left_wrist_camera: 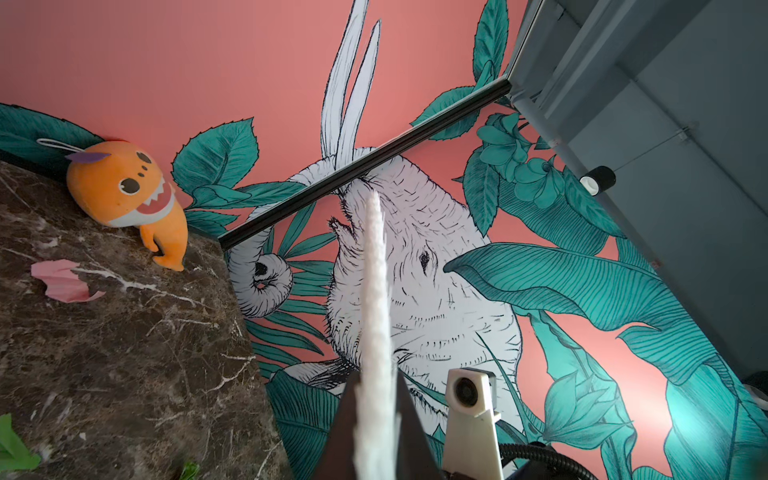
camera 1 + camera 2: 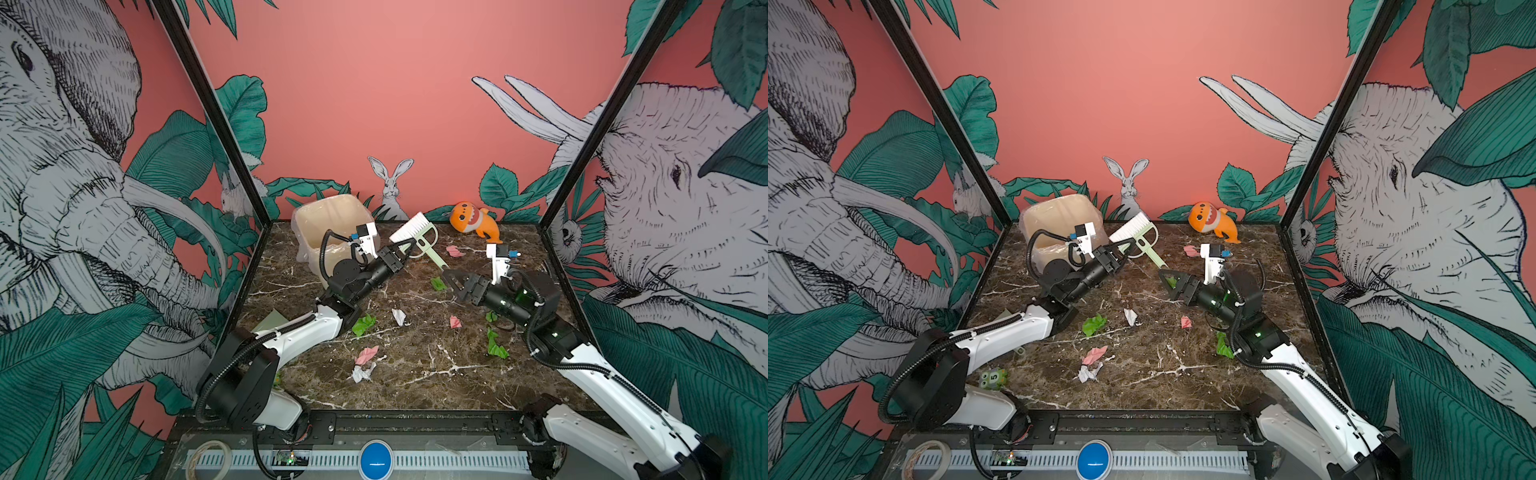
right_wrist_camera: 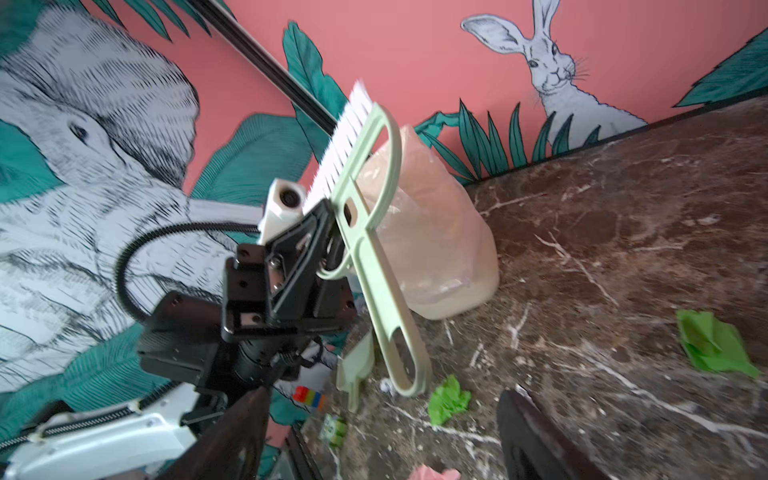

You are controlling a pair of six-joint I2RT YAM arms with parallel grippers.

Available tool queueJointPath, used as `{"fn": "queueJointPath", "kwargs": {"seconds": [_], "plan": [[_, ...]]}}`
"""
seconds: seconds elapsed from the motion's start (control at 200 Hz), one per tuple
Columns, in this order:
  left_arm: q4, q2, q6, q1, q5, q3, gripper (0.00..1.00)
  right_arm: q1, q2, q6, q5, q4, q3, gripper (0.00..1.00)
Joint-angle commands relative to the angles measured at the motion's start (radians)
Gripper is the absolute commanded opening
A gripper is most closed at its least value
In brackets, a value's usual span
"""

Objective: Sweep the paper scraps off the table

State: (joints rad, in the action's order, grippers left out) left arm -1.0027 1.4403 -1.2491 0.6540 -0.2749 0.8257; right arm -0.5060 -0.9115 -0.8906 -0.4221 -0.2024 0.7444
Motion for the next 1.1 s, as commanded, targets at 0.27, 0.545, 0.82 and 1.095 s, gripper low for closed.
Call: {"fn": "queueJointPath", "kwargs": {"seconds": [0.27, 0.545, 0.82, 1.095], "plan": [[-0.074, 0.012, -0.015, 0.012, 0.000, 0.077, 0.00, 0.040, -0.090, -0.276, -0.065, -0.433, -0.064, 0.61], [-0.094, 0.021, -0.024, 0.016, 0.009, 0.058, 0.00, 0.046, -0.116, -0.320, -0.062, -0.552, -0.075, 0.48], [-0.100, 0.017, -0.024, 0.016, 0.020, 0.047, 0.00, 0.050, -0.131, -0.347, -0.071, -0.590, -0.079, 0.40], [-0.090, 0.020, -0.028, 0.016, 0.016, 0.045, 0.00, 0.050, -0.156, -0.362, -0.095, -0.608, -0.070, 0.34]]}}
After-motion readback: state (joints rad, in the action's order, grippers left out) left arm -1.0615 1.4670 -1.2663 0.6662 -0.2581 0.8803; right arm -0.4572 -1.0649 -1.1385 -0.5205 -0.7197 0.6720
